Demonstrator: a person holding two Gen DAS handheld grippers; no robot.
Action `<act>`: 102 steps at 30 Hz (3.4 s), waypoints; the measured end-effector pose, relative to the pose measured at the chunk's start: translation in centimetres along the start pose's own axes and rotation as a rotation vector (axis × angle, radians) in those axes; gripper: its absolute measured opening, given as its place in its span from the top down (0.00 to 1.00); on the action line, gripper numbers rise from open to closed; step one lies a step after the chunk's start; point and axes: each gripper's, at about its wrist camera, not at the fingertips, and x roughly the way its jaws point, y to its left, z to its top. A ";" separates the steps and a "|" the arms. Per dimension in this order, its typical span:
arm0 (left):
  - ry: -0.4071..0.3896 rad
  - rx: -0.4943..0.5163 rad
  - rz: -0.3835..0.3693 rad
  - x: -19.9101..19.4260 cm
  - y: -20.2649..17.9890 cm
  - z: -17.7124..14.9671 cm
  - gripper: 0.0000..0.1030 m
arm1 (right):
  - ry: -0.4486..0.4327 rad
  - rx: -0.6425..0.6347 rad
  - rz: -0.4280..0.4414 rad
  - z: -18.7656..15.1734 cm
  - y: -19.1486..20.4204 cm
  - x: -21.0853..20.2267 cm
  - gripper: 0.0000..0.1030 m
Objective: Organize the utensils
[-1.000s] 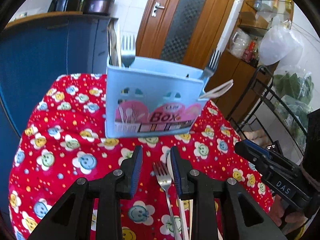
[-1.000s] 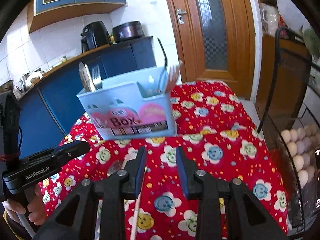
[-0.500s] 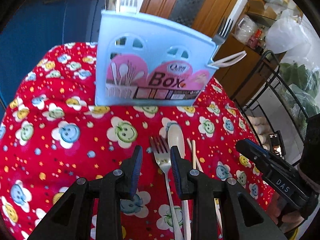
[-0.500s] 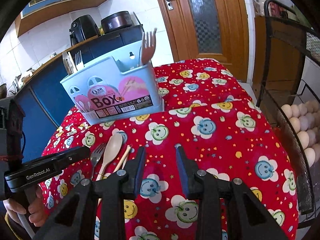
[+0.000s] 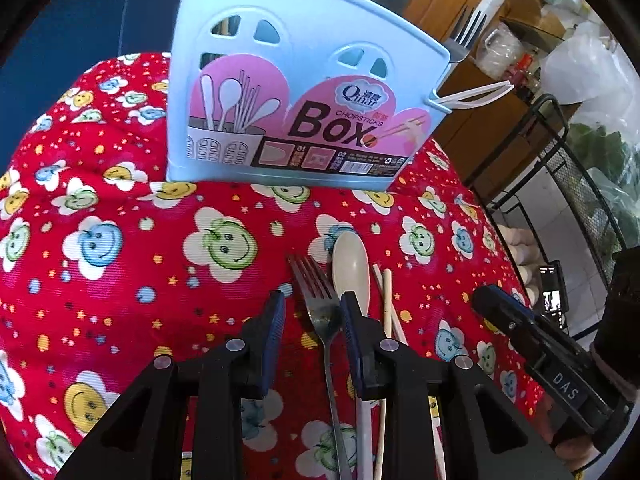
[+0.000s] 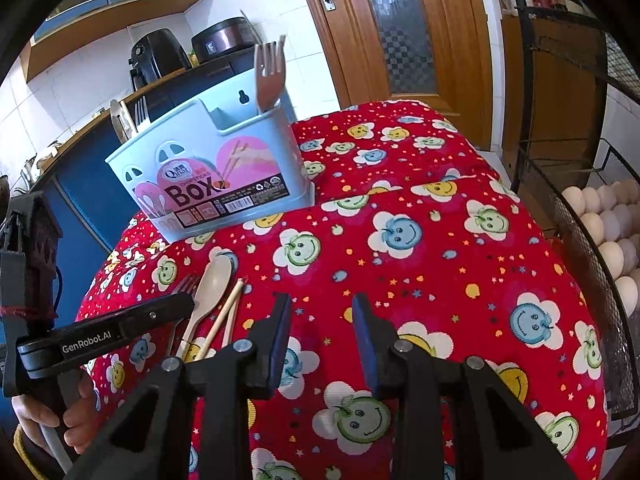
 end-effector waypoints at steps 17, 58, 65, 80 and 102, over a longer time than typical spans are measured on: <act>-0.077 -0.022 0.020 -1.4 0.8 0.0 0.77 | 0.005 -0.008 0.013 0.2 0.3 0.3 0.67; -0.070 -0.180 -0.042 -4.6 8.3 -1.0 0.76 | 0.214 -0.035 0.193 1.3 7.3 7.3 0.67; -0.076 -0.210 -0.091 -4.1 9.0 0.1 0.79 | 0.237 0.048 0.262 2.4 5.7 7.4 0.67; -0.090 -0.163 -0.081 -3.9 7.9 1.3 0.92 | 0.190 0.039 0.255 3.7 5.2 8.2 0.91; -0.305 -0.025 -0.085 -11.2 2.7 2.6 0.99 | -0.203 -0.107 0.183 6.7 7.2 -4.1 0.94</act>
